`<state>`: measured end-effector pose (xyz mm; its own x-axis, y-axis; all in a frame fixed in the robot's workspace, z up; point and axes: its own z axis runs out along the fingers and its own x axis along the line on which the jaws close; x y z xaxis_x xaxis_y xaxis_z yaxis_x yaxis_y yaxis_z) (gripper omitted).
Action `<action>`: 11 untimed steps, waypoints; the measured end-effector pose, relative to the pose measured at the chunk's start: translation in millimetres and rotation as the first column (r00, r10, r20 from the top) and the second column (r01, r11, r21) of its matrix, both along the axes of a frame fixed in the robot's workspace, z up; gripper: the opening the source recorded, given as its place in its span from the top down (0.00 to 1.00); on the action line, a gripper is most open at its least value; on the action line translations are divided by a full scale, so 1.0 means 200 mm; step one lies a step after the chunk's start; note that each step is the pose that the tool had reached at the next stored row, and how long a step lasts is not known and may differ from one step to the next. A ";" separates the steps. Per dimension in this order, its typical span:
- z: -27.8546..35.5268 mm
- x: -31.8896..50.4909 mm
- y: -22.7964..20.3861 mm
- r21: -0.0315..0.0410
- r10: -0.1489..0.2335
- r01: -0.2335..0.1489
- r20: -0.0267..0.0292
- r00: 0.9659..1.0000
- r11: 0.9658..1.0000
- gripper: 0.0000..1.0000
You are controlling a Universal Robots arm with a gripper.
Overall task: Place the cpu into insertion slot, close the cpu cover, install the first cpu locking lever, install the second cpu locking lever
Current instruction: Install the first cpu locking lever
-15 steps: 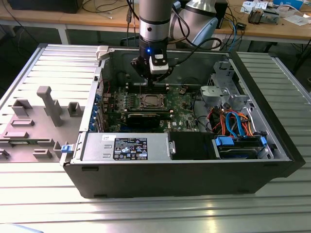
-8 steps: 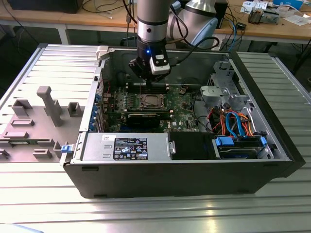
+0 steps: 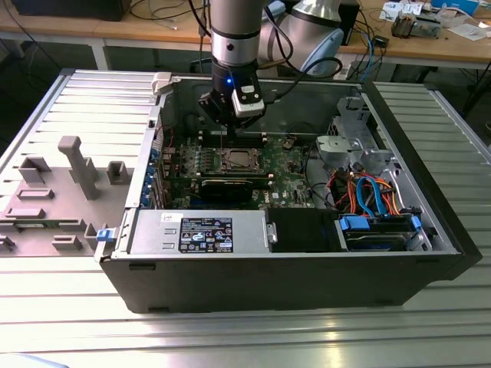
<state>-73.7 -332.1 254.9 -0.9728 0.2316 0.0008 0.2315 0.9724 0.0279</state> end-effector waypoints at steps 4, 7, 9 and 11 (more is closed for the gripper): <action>0.019 -0.001 0.000 0.000 0.016 -0.016 0.000 1.000 1.000 0.89; 0.024 -0.001 0.000 0.000 0.018 -0.018 0.000 1.000 1.000 0.89; 0.026 -0.001 0.000 0.000 0.018 -0.018 0.000 1.000 1.000 0.89; 0.027 -0.001 0.000 0.000 0.018 -0.018 0.000 1.000 1.000 0.89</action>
